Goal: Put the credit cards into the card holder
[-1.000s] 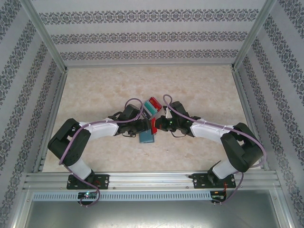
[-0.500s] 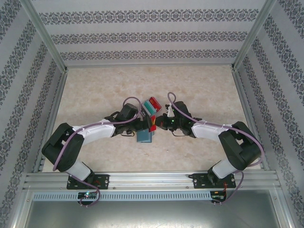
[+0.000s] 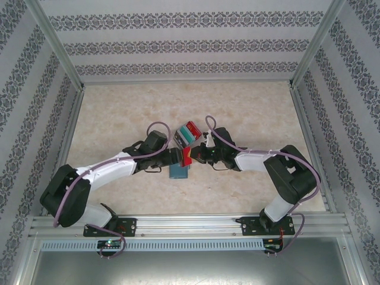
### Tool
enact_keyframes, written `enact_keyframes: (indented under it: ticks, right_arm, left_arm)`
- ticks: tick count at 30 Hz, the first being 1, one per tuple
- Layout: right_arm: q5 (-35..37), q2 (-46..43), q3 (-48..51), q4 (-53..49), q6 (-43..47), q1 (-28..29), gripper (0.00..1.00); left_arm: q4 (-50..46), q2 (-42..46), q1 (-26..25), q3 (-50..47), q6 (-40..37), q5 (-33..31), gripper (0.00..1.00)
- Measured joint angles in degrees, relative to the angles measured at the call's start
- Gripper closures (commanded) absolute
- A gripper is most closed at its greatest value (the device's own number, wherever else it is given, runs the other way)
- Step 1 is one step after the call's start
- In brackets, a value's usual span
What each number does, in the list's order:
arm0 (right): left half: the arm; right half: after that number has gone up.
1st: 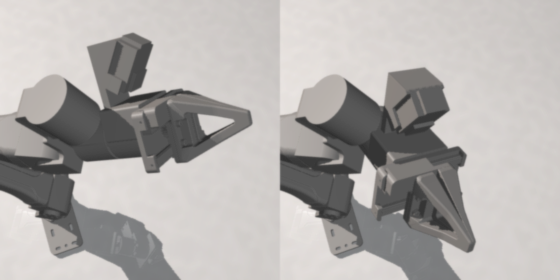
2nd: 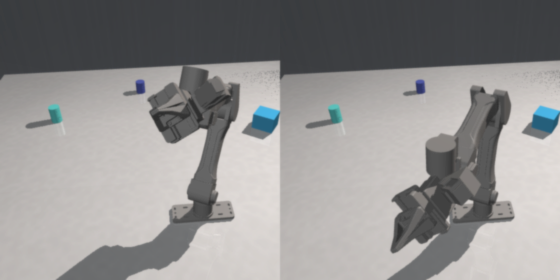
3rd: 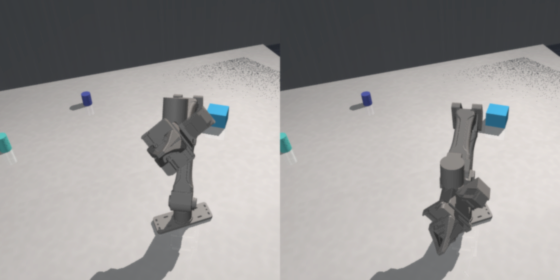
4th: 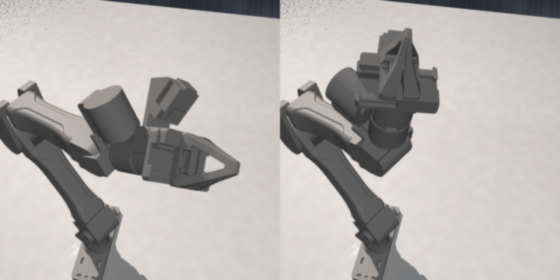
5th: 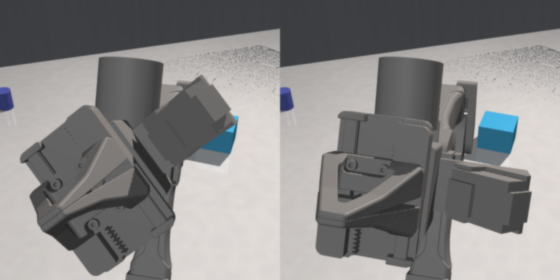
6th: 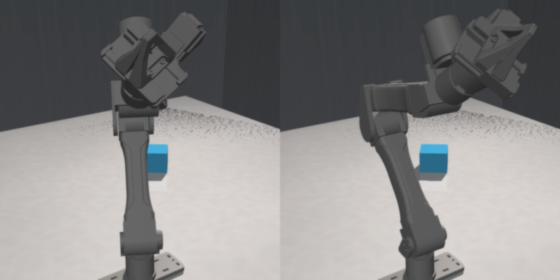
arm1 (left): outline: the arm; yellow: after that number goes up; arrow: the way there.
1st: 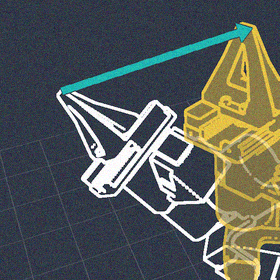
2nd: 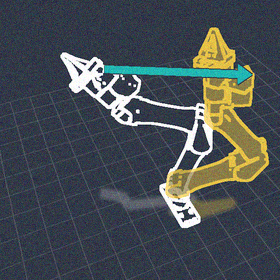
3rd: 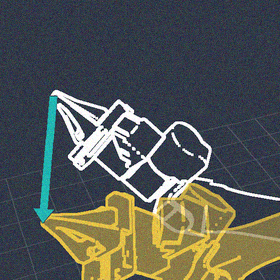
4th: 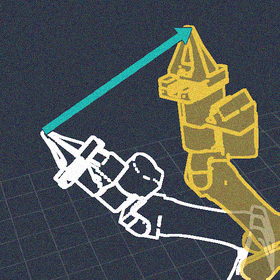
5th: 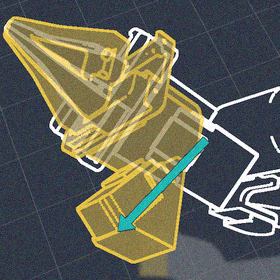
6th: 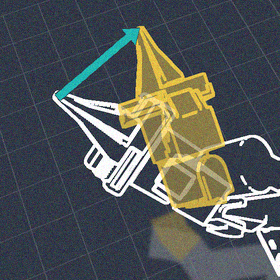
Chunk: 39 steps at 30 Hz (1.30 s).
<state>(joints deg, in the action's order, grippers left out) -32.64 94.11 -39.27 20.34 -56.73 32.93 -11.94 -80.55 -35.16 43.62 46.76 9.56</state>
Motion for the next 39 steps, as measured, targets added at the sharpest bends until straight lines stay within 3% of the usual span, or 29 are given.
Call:
enact_keyframes:
  ticks: [4,17,29,34,39]
  right_arm:
    - [3.7,-1.8,-0.7,-5.8,2.7,0.8,1.00]
    - [10.9,-2.0,-0.9,-14.3,7.3,1.0,1.00]
    - [14.4,-12.0,3.5,-21.4,11.9,-5.0,1.00]
    - [14.2,-16.7,4.4,-20.0,11.9,-4.6,1.00]
    - [14.0,-15.0,4.4,-18.9,11.9,-2.8,1.00]
  left_arm:
    - [-1.1,1.5,0.0,-1.4,-0.2,0.0,0.51]
    - [-1.6,-8.7,0.0,1.0,-0.3,3.5,0.64]
    - [4.6,-16.3,-3.5,5.9,1.1,9.7,0.66]
    - [5.2,-16.4,-3.8,5.9,2.3,9.7,0.66]
    - [5.1,-16.4,-3.8,6.1,2.6,9.7,0.66]
